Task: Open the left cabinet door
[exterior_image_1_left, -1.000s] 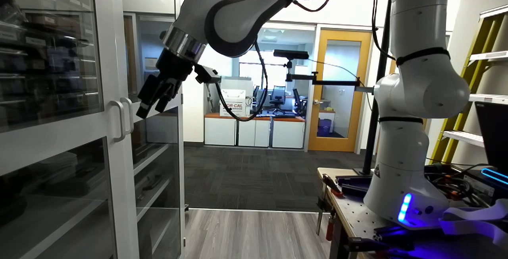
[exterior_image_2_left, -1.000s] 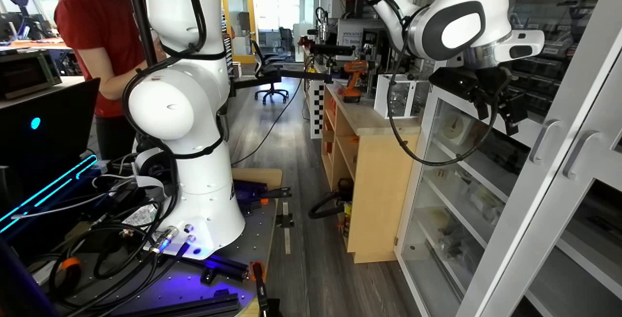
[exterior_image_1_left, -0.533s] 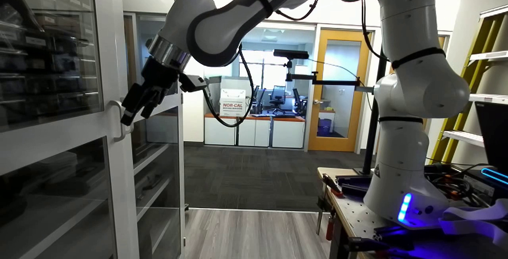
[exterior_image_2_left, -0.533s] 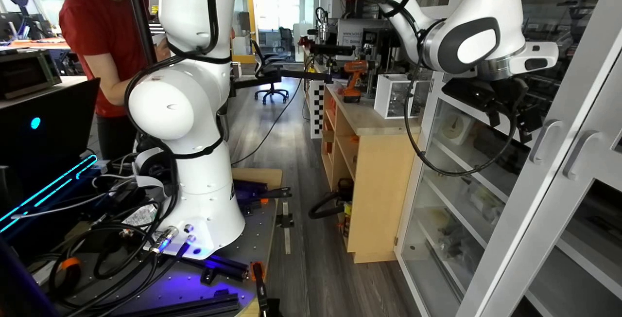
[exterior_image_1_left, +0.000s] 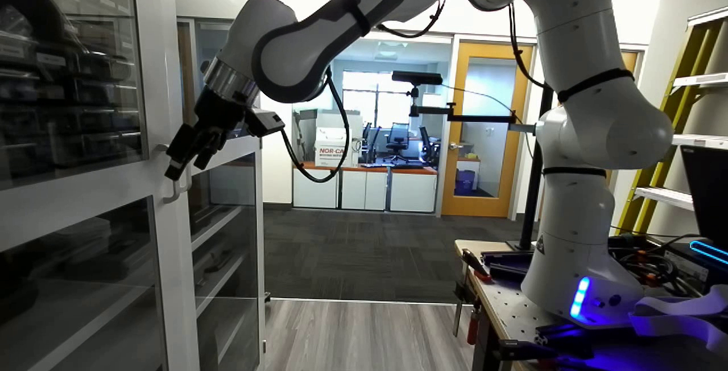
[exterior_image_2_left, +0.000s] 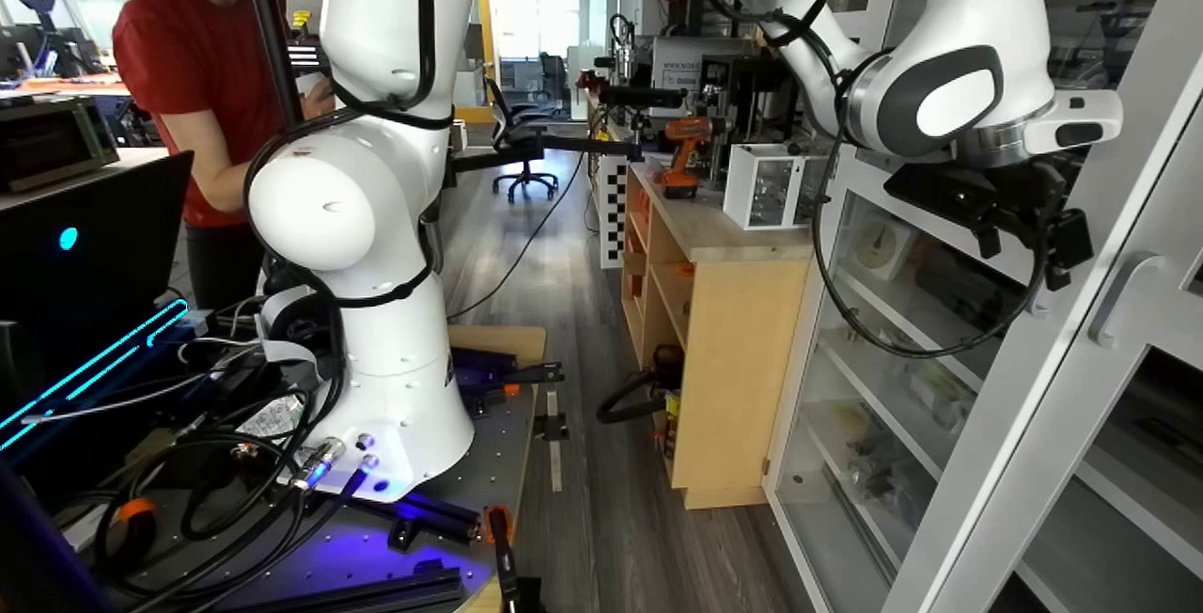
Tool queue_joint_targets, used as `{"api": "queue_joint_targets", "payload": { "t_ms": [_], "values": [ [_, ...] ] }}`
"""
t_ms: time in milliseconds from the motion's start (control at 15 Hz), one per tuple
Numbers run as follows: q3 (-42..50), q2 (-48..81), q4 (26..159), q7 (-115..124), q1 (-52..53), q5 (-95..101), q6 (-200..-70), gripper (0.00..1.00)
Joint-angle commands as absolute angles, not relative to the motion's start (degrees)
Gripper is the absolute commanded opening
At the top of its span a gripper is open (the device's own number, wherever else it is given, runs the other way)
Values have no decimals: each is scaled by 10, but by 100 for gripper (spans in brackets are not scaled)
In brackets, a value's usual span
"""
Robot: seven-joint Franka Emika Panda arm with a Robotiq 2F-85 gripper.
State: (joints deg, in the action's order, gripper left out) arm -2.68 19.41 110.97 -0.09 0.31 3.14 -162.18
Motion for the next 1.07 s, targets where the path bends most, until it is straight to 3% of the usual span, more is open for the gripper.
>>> {"api": "queue_joint_targets", "payload": {
  "t_ms": [0, 267, 333, 400, 1000],
  "values": [
    [-23, 214, 1087, -19, 2, 26, -1633, 100],
    [-26, 229, 1072, -22, 2, 23, -1634, 100],
    [-27, 233, 1068, -23, 2, 23, -1634, 90],
    [-26, 235, 1066, -25, 2, 25, -1636, 74],
    [-23, 229, 1065, -23, 1, 24, -1645, 15]
  ]
}}
